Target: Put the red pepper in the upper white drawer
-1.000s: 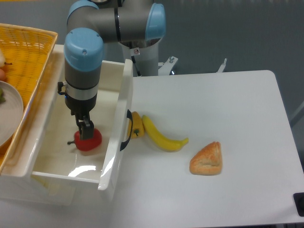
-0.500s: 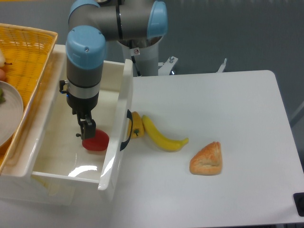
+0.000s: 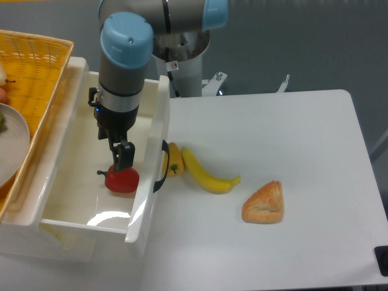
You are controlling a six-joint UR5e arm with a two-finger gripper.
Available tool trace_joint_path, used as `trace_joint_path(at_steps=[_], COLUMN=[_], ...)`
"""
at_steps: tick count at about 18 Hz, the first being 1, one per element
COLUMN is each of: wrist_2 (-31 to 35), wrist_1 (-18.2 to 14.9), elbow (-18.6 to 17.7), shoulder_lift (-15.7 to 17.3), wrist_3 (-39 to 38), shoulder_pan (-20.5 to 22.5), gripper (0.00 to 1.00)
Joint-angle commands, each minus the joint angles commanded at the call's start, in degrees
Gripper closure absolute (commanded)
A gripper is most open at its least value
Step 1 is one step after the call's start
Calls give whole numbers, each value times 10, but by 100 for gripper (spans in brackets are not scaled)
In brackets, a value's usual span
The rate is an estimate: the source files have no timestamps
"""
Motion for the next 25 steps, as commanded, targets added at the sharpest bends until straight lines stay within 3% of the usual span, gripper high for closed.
trace_joint_path(at_steps=[11,22,25], wrist_2=[-19,-1,24], wrist_1=[-15,-14,-5], elbow=[-15,-26,-23], shoulder_lift=[26,55,53], wrist_3=[-2,-79,-75], shoulder_pan=[40,134,137], gripper=[0,0,0])
